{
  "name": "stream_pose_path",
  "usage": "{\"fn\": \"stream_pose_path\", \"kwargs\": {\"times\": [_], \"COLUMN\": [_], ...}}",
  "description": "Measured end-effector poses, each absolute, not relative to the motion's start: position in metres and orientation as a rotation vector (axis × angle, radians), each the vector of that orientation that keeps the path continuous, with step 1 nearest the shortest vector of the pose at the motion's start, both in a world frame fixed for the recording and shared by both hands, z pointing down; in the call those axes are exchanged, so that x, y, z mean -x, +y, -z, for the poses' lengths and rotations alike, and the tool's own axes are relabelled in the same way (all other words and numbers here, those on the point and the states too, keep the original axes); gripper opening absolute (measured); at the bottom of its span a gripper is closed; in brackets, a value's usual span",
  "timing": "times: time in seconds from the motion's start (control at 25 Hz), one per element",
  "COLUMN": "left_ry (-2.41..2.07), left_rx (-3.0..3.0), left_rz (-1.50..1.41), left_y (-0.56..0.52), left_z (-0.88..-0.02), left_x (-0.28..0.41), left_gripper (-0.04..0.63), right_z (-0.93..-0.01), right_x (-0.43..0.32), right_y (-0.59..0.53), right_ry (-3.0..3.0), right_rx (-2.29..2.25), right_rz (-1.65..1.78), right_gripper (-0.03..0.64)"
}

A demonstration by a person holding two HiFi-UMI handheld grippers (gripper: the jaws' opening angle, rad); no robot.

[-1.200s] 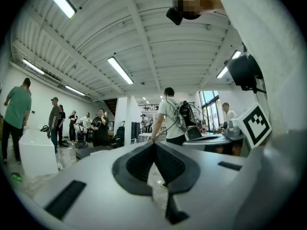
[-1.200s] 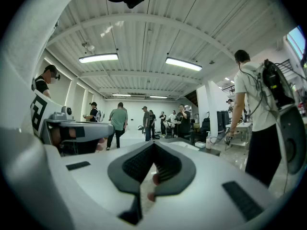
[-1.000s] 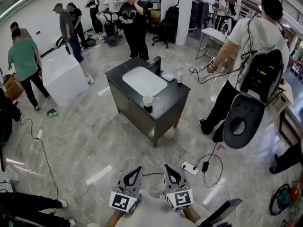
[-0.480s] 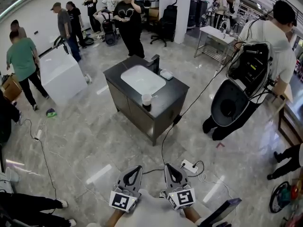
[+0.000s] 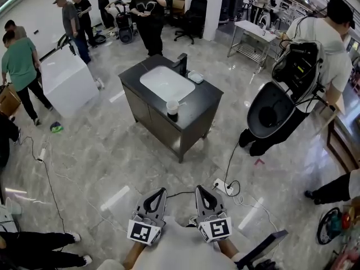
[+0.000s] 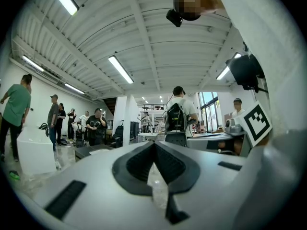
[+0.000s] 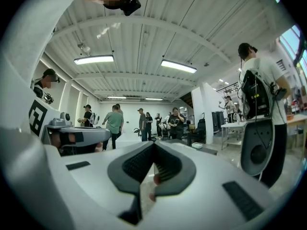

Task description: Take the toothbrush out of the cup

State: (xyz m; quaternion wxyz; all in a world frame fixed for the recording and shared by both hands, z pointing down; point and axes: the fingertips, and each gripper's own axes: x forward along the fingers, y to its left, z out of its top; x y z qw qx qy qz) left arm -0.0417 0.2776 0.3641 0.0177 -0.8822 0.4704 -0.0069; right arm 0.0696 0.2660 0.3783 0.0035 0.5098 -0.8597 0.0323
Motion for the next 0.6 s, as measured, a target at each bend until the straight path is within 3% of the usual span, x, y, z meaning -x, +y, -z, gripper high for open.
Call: {"fn": "stream_pose_path", "kwargs": {"times": [0.6], "left_ry": [1.424], "left_rx": [2.838], "left_rz": [-0.102], "left_y": [0.258], "left_z": [-0.354], "left_x": [0.091], "left_gripper": [-0.005], "right_z": [-0.375], "right_x": [-0.034], "right_y": [0.256], "right_ry": [-2.574], "right_rx": [-1.718], "right_rz": [-0.063], "right_gripper": [0.005]}}
